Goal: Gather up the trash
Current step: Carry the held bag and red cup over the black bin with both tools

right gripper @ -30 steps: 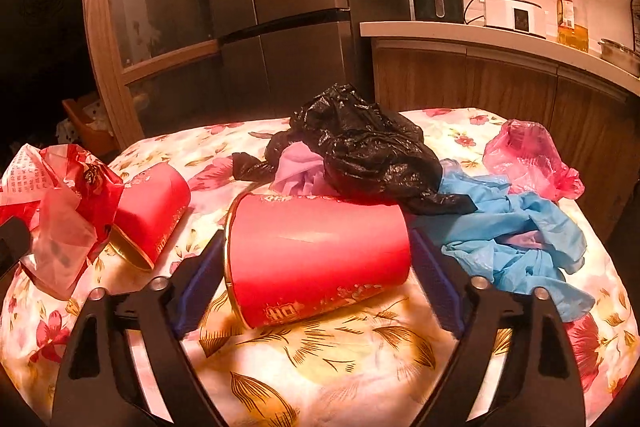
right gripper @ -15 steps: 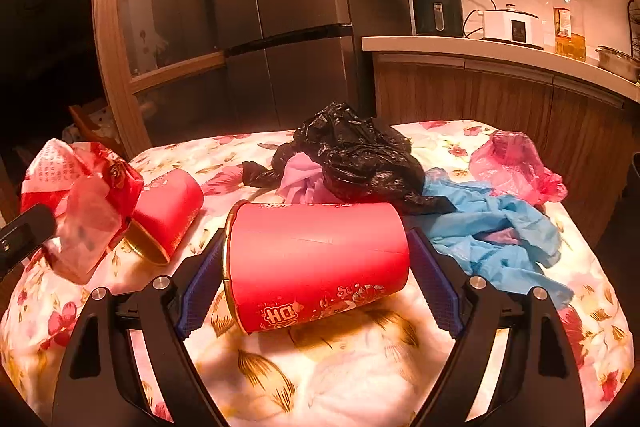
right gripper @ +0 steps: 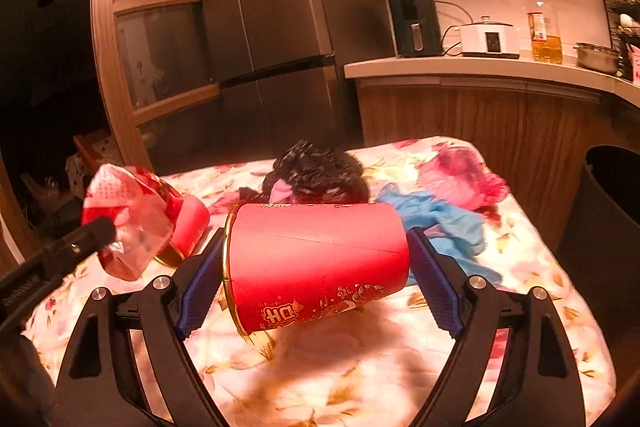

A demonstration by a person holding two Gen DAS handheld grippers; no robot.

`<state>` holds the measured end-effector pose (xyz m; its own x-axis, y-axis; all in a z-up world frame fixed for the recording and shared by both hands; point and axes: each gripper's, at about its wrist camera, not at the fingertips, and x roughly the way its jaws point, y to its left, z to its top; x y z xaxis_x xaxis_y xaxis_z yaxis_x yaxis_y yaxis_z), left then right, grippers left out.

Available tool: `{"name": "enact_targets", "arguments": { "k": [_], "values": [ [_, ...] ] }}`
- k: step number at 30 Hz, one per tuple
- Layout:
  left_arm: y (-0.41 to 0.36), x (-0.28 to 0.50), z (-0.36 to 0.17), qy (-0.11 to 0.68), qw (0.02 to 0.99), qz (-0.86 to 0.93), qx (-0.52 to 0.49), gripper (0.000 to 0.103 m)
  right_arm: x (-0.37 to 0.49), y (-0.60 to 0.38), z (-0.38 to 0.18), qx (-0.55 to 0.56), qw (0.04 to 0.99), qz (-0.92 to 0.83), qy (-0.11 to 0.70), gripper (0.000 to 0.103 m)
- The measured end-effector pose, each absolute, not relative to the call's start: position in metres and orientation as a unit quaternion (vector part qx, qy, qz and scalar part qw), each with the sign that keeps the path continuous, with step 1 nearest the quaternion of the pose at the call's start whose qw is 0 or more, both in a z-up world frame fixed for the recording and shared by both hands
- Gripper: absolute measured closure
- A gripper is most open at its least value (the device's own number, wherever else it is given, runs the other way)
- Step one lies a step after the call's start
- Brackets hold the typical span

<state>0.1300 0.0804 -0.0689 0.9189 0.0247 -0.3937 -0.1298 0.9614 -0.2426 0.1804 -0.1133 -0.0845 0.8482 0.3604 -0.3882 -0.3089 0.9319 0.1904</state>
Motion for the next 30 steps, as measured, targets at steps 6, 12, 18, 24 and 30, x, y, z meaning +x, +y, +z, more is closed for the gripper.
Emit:
{"name": "enact_targets", "arguments": {
  "k": [6, 12, 18, 24, 30],
  "values": [
    [0.055, 0.134, -0.066, 0.199, 0.972, 0.019, -0.122, 0.088, 0.172, -0.145, -0.078, 0.074, 0.964, 0.155, 0.201, 0.019],
    [0.018, 0.141, -0.062, 0.198, 0.974, -0.009, -0.109, 0.088, 0.166, -0.185, -0.069, 0.090, 0.971, 0.126, 0.184, 0.019],
    [-0.021, 0.152, -0.054, 0.193, 0.976, -0.046, -0.094, 0.088, 0.160, -0.232, -0.057, 0.106, 0.978, 0.081, 0.159, 0.019],
    [-0.072, 0.171, -0.042, 0.181, 0.975, -0.099, -0.077, 0.088, 0.157, -0.285, -0.048, 0.126, 0.983, 0.020, 0.135, 0.019],
    [-0.134, 0.190, -0.026, 0.161, 0.972, -0.159, -0.066, 0.088, 0.158, -0.336, -0.040, 0.136, 0.983, -0.040, 0.116, 0.019]
  ]
}}
